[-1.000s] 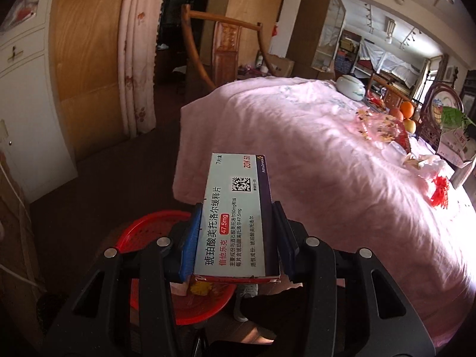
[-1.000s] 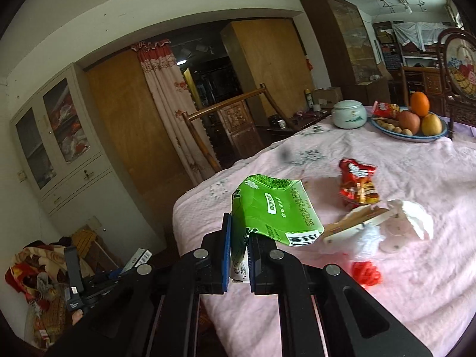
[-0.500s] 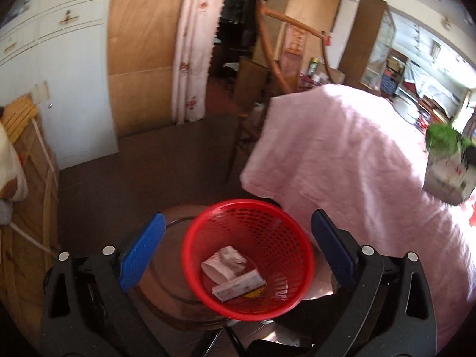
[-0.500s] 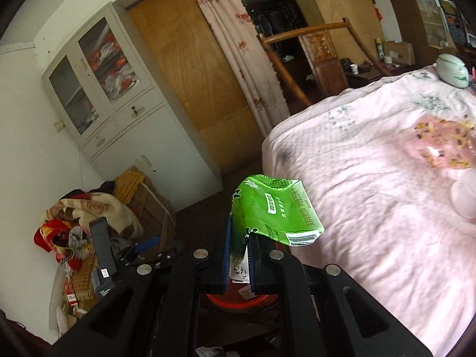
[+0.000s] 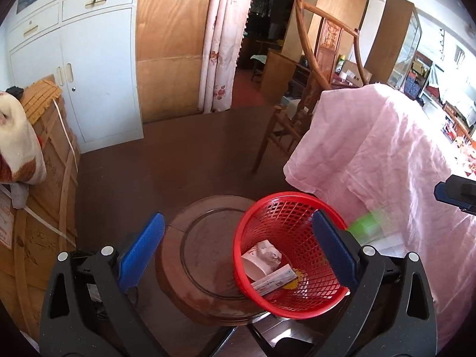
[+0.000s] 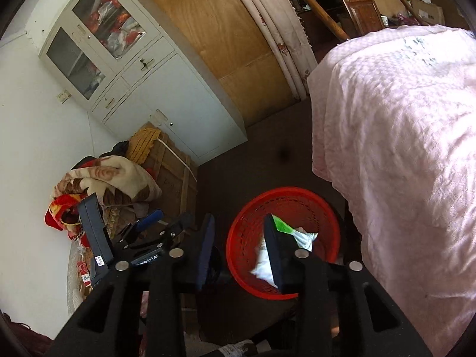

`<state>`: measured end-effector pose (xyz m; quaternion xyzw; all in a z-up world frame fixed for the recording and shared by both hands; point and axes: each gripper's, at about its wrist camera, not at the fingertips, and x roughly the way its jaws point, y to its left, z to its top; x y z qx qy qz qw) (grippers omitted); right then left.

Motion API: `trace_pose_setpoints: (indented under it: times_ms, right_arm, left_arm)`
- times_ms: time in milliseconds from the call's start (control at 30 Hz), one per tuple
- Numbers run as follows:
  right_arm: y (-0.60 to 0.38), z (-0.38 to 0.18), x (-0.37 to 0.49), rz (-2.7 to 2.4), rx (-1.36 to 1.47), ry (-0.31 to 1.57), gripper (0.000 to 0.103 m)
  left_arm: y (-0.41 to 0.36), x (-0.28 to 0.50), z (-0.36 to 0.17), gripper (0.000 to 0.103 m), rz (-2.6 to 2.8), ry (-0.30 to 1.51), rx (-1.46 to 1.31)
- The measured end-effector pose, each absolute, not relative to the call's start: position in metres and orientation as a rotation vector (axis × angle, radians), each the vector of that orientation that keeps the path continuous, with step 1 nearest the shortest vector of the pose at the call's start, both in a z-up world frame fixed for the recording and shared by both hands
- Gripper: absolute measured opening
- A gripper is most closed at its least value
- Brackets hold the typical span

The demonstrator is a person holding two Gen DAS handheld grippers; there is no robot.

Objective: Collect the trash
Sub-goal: 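Carry box and green packet to the red wastebasket and release both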

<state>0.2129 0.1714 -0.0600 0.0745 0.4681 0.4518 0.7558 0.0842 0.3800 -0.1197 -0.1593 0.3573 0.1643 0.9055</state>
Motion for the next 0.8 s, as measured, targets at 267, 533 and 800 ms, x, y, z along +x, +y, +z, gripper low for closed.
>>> trace_pose_setpoints:
  times_ms: [267, 533, 800]
  right_arm:
    - [0.148, -0.058, 0.218, 0.931, 0.203, 0.996, 0.042]
    - [0.110, -0.045, 0.223, 0.888, 0.244, 0.943, 0.052]
    - [0.059, -0.028, 0.221, 0.841, 0.283, 0.860, 0.059]
  left_arm:
    - [0.370, 0.095, -0.120, 0.096, 0.302, 0.750, -0.305]
    - [0.343, 0.101, -0.106, 0.096, 0.285, 0.745, -0.248]
    - [0.309, 0.107, -0.089, 0.096, 0.248, 0.731, -0.201]
